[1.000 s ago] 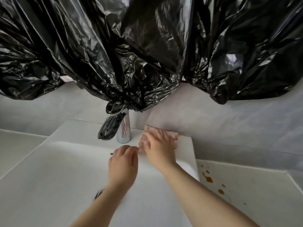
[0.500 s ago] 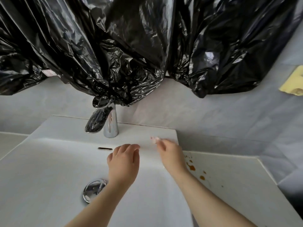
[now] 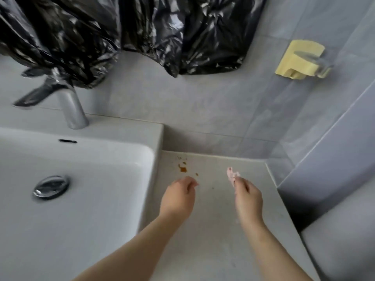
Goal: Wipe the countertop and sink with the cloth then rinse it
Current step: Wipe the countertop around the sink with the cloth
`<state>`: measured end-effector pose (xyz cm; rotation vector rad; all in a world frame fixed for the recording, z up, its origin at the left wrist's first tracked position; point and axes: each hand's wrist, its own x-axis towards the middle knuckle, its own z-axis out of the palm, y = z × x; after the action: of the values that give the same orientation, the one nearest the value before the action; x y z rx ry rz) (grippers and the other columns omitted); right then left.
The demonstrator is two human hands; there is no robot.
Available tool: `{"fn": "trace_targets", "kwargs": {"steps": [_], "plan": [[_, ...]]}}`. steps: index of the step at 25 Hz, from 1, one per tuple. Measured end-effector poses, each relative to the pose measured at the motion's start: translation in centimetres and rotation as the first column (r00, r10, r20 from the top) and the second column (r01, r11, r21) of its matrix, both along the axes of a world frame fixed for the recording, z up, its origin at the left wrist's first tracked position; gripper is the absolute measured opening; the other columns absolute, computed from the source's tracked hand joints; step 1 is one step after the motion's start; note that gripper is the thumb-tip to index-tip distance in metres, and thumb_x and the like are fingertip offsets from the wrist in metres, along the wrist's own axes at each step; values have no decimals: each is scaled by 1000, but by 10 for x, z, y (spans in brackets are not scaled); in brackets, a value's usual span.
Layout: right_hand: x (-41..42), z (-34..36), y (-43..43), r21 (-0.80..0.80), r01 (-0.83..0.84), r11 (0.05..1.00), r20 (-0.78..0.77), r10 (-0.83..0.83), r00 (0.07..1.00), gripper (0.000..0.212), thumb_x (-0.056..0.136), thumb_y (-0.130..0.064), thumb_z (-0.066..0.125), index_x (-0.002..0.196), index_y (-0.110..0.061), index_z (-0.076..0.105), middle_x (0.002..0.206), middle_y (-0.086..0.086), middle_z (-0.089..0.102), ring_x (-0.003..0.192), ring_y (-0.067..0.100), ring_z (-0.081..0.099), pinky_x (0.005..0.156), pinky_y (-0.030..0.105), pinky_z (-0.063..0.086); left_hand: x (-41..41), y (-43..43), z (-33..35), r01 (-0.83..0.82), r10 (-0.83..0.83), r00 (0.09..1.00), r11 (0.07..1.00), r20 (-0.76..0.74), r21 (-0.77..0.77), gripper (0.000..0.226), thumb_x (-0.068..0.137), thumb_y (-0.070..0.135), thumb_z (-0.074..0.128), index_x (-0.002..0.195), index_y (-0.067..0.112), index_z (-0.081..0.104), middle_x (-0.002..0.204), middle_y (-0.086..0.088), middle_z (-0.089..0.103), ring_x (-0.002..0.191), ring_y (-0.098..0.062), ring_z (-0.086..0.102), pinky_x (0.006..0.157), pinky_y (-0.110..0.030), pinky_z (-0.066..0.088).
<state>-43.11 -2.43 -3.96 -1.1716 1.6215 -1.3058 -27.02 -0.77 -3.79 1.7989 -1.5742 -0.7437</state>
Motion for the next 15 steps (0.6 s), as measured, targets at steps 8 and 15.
{"fn": "trace_targets", "kwargs": {"steps": [8, 15], "plan": [[-54, -74, -40, 65, -215, 974, -569, 214, 794, 44, 97, -37, 39, 134, -19, 54, 130, 2, 60, 124, 25, 51, 110, 35, 26, 1, -9, -87, -227, 171, 793, 974, 584, 22, 52, 87, 35, 39, 126, 4, 55, 131, -15, 54, 124, -36, 46, 101, -47, 37], [-90, -92, -98, 348, -265, 899, -862, 418, 288, 65, 93, -60, 1, 151, -32, 9, 158, -11, -1, 147, 17, 7, 116, 48, 2, -4, -5, -98, -217, 140, 722, 976, 678, 30, 59, 84, 35, 30, 117, -3, 61, 120, -21, 62, 113, -39, 57, 94, -51, 43]]}}
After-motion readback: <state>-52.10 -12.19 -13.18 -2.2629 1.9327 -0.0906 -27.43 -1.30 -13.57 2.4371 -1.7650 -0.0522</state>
